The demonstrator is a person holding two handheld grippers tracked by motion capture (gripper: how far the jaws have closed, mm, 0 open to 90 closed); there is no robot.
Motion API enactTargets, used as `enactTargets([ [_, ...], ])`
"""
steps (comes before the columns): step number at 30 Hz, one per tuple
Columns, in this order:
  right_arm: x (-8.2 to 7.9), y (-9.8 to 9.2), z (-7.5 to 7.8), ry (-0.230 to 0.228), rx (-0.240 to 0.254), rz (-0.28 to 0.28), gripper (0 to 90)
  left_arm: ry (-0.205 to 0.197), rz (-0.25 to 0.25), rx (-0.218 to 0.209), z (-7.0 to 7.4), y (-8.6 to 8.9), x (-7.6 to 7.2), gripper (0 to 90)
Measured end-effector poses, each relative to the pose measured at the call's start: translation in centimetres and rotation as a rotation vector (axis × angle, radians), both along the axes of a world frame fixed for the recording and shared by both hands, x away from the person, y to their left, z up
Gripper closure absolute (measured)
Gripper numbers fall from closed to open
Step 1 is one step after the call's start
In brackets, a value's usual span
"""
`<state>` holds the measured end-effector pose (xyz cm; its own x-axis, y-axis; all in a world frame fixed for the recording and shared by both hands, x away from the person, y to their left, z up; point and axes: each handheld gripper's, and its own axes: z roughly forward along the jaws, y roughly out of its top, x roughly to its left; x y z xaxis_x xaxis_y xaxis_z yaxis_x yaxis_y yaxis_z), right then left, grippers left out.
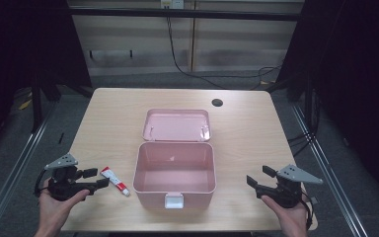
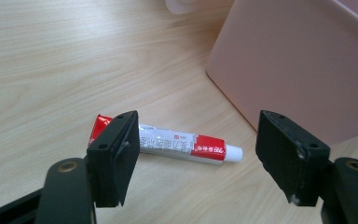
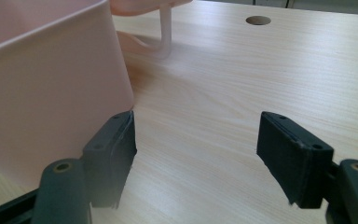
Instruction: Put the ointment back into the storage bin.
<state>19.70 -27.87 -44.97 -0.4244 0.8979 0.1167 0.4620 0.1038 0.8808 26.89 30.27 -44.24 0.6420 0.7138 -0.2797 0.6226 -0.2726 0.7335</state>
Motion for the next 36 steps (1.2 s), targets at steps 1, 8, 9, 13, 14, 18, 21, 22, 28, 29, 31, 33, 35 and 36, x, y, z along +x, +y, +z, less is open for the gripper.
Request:
enactTargets([
  [1,0.0,0.0,0.0,0.000,0.000,0.000,28.3,0.001,-0.004,0.002,0.0,0.0,0.0,30.6],
  [8,0.1,0.2,-0.2,0.041,0.022,0.032,26.3,-0.012,-0.003,-0.003,0.2,0.2,-0.5,37.5],
  [9,0.1,0.2,-0.2,0.041,0.022,0.032,26.3,-0.012,-0.003,-0.003,0.2,0.2,-0.5,39.1],
  [13,0.1,0.4,-0.2,0.043,0.021,0.052,26.3,-0.004,-0.012,0.018,0.4,0.1,-0.7,41.1],
  [14,0.1,0.4,-0.2,0.045,0.017,0.051,26.3,0.000,-0.016,0.027,0.4,0.0,-0.8,41.1],
  [18,0.2,0.4,-0.3,0.059,0.005,0.060,25.6,0.047,-0.022,0.089,-0.1,-0.1,-1.0,36.0],
  [21,0.3,0.5,-0.3,0.066,-0.001,0.065,25.4,0.090,-0.025,0.112,-0.6,-0.3,-0.5,31.7],
  [22,0.3,0.7,-0.4,0.074,-0.014,0.074,25.1,0.114,-0.027,0.130,-0.7,-0.8,-0.2,31.9],
  [28,0.5,0.8,-0.5,0.089,-0.020,0.083,24.4,0.189,-0.057,0.164,-1.0,-1.5,0.8,30.7],
  [29,0.5,0.8,-0.5,0.089,-0.020,0.083,24.4,0.191,-0.051,0.157,-1.0,-1.5,1.0,30.7],
  [31,0.5,0.9,-0.5,0.092,-0.025,0.087,24.3,0.224,-0.041,0.139,-0.8,-1.6,1.5,32.5],
  [33,0.5,0.9,-0.5,0.095,-0.026,0.088,24.3,0.234,-0.037,0.147,-0.8,-1.6,1.9,32.5],
  [35,0.6,0.9,-0.6,0.097,-0.027,0.090,24.1,0.242,-0.035,0.155,-0.9,-1.7,2.4,32.2],
  [36,0.6,0.9,-0.6,0.101,-0.027,0.088,24.0,0.254,-0.038,0.158,-1.0,-1.8,2.6,32.0],
])
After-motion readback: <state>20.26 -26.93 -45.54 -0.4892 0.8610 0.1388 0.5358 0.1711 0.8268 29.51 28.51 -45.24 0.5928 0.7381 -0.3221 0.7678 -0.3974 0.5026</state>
